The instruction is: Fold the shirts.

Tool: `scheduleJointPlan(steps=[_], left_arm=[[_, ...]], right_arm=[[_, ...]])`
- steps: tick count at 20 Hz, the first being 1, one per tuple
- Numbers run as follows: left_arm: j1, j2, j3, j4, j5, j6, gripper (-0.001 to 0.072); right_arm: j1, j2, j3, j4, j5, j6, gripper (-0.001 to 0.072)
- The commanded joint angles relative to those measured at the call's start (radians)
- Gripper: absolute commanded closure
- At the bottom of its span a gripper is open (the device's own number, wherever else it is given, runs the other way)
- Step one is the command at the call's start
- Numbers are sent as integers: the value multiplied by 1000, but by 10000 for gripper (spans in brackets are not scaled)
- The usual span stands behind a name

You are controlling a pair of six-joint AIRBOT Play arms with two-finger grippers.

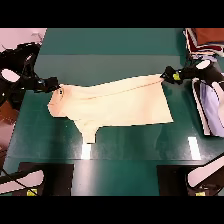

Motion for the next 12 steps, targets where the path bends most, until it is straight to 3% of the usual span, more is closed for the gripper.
scheduleJointPlan(steps=[1,5,12], left_arm=[[1,2,2,-1,-2,-1,682],[1,114,110,58,-16,0,683],[1,478,514,113,-26,1,682]], right_arm=[[36,6,5,-2,-43,-24,693],[27,172,5,-9,-62,-113,694],[-67,709,5,-10,37,-183,694]])
